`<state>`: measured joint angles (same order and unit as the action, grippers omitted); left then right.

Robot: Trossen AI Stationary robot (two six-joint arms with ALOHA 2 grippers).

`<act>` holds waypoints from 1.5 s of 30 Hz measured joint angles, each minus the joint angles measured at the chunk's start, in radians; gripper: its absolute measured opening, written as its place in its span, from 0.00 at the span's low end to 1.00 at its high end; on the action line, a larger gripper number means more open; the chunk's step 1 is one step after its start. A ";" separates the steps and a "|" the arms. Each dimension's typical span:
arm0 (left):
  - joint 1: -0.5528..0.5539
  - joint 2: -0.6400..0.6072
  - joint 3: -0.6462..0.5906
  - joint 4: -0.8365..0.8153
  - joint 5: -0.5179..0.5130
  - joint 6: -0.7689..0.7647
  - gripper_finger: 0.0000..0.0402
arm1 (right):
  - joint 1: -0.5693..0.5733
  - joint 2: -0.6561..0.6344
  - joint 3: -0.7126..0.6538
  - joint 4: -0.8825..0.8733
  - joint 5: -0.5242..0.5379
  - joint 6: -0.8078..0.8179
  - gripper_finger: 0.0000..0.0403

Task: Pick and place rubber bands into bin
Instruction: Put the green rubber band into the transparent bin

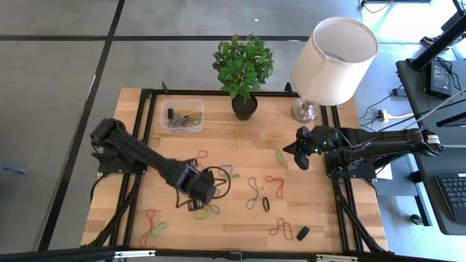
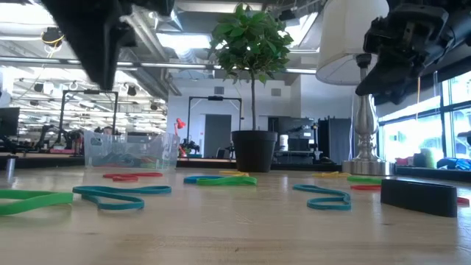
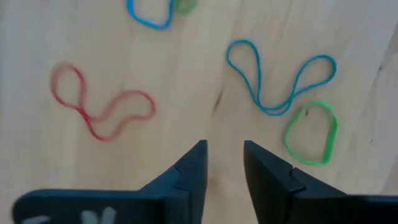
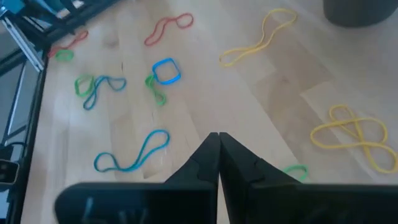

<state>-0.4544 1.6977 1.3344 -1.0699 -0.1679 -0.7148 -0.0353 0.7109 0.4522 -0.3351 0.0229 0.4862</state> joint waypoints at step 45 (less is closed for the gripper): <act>-0.064 -0.068 -0.001 -0.098 -0.016 -0.108 0.01 | 0.000 0.000 0.000 -0.006 -0.001 0.005 0.03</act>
<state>-0.5185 1.6300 1.3334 -1.1680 -0.1841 -0.8229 -0.0349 0.7113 0.4522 -0.3410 0.0222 0.4916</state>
